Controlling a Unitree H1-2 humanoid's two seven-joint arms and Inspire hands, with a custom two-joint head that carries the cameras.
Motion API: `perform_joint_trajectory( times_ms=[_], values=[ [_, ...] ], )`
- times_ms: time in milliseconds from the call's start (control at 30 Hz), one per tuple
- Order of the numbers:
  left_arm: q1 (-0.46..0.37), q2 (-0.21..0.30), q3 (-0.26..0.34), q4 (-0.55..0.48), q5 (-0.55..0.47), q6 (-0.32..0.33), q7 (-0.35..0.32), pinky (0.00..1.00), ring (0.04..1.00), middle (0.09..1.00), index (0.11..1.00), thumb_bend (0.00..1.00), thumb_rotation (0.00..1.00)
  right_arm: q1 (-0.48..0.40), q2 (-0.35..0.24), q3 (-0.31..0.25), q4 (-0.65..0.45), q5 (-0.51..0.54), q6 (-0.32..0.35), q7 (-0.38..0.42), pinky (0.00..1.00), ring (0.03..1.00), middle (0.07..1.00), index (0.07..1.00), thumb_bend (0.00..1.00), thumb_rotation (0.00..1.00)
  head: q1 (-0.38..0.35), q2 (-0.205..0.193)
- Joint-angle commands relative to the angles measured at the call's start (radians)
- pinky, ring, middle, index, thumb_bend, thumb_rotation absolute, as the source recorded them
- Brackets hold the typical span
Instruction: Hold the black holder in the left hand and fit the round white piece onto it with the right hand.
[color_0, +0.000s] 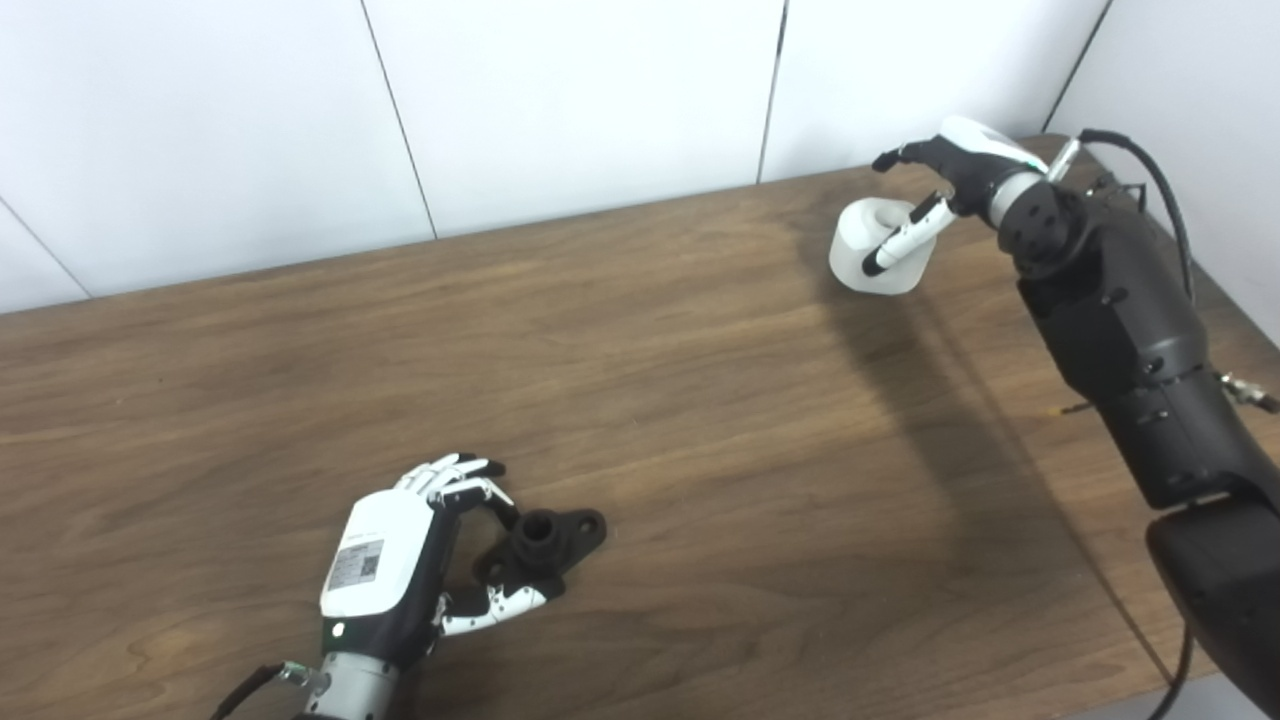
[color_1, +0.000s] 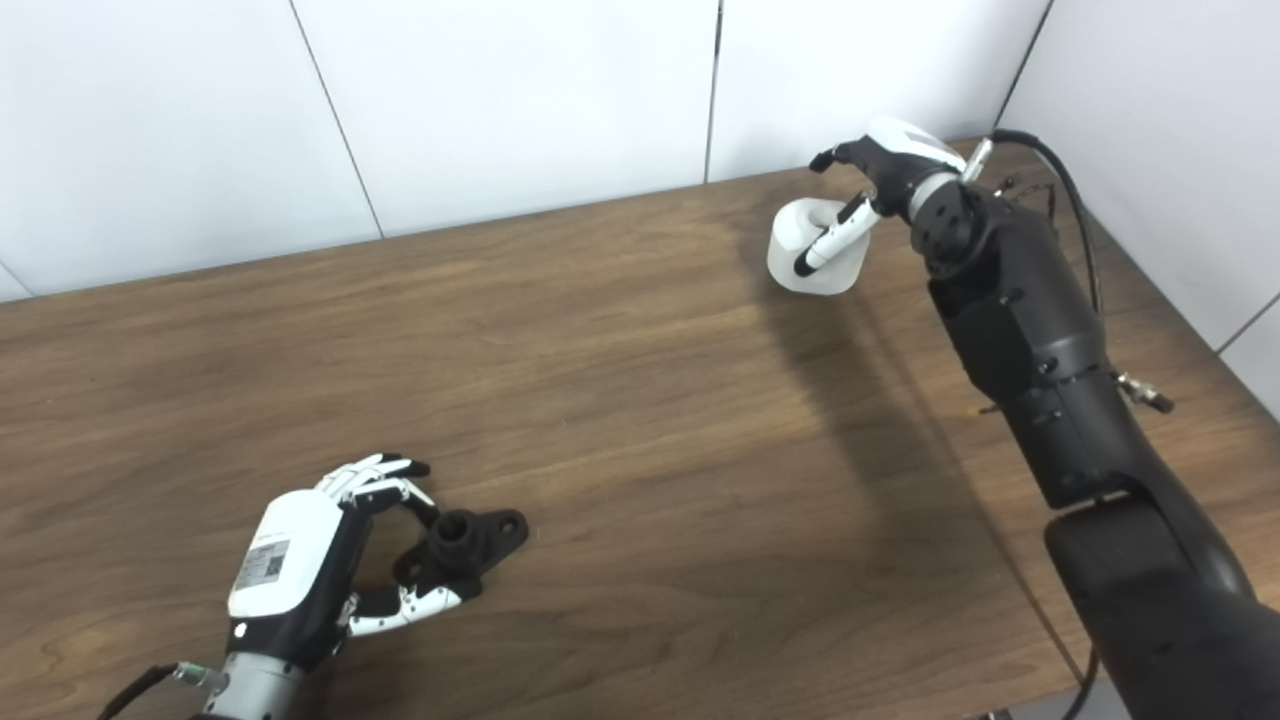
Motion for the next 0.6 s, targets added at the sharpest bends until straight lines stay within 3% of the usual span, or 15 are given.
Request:
perform_joint_trajectory(
  times_ms=[0, 567],
  values=[
    [0.032, 0.007, -0.018, 0.039, 0.012, 0.041, -0.07, 0.84, 0.853, 0.783, 0.486, 0.52, 0.05, -0.053, -0.028, 0.0, -0.013, -0.026, -0.003, 0.004, 0.96, 1.0, 0.935, 0.824, 0.92, 0.22, -0.002, 0.001],
    [0.029, 0.007, -0.017, 0.03, 0.013, 0.046, -0.077, 0.84, 0.852, 0.782, 0.485, 0.52, 0.05, -0.043, -0.066, 0.027, -0.018, -0.028, -0.004, 0.008, 0.97, 1.0, 0.891, 0.762, 0.92, 0.21, -0.006, 0.005]
  ],
)
